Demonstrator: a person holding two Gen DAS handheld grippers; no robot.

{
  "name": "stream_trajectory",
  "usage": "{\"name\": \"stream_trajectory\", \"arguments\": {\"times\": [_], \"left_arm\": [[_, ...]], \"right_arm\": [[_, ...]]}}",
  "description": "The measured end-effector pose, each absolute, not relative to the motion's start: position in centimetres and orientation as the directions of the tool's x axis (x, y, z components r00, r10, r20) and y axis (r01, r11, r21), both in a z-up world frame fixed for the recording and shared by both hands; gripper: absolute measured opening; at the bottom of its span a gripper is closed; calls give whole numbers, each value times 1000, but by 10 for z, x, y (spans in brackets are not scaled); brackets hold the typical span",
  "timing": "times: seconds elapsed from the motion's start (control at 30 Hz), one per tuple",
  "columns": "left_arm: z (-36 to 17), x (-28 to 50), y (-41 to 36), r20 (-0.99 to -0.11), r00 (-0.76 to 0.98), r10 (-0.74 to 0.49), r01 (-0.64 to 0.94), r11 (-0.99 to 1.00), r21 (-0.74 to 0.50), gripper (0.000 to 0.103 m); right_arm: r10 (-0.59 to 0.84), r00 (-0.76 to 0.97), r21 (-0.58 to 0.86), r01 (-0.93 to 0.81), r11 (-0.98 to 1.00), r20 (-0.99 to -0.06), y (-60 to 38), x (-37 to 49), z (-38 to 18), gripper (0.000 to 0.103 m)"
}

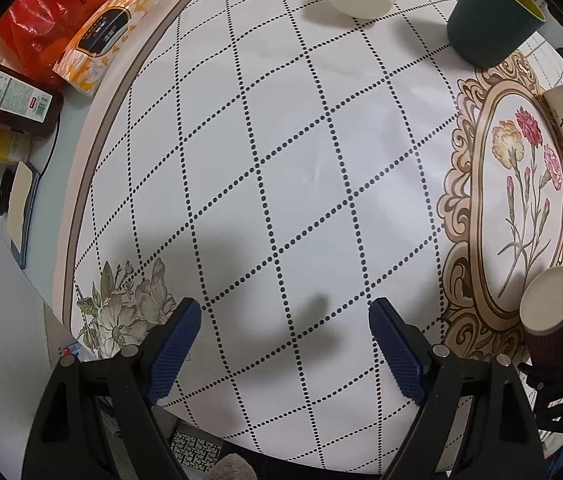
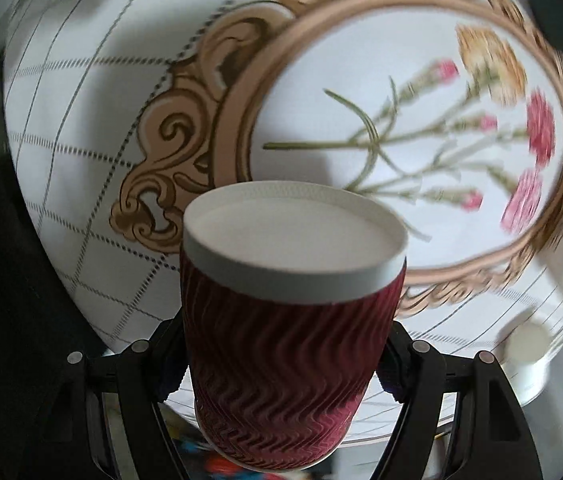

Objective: Flip cup upside down
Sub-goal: 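Turn the red cup bottom-up in the right tool over the flower oval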

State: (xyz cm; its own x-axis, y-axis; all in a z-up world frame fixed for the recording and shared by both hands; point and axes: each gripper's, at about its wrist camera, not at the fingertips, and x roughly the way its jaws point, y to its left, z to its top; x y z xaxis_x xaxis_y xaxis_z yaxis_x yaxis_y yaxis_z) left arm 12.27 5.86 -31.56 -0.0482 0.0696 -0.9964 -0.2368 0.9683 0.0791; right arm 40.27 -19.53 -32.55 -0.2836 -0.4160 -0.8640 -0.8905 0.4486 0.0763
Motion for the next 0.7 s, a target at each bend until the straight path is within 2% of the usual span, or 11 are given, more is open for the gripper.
{"name": "stream_trajectory", "arguments": {"times": [0.27, 0.7], "left_arm": [[-312, 119, 52, -997, -45, 68, -224, 972, 77, 86], [-313, 118, 47, -997, -48, 61, -206, 976, 70, 86]], "right_arm": [[-369, -380, 49, -750, 659, -848, -242, 453, -330, 78], [-295, -468, 38, -580, 814, -833, -294, 513, -330, 79]]}}
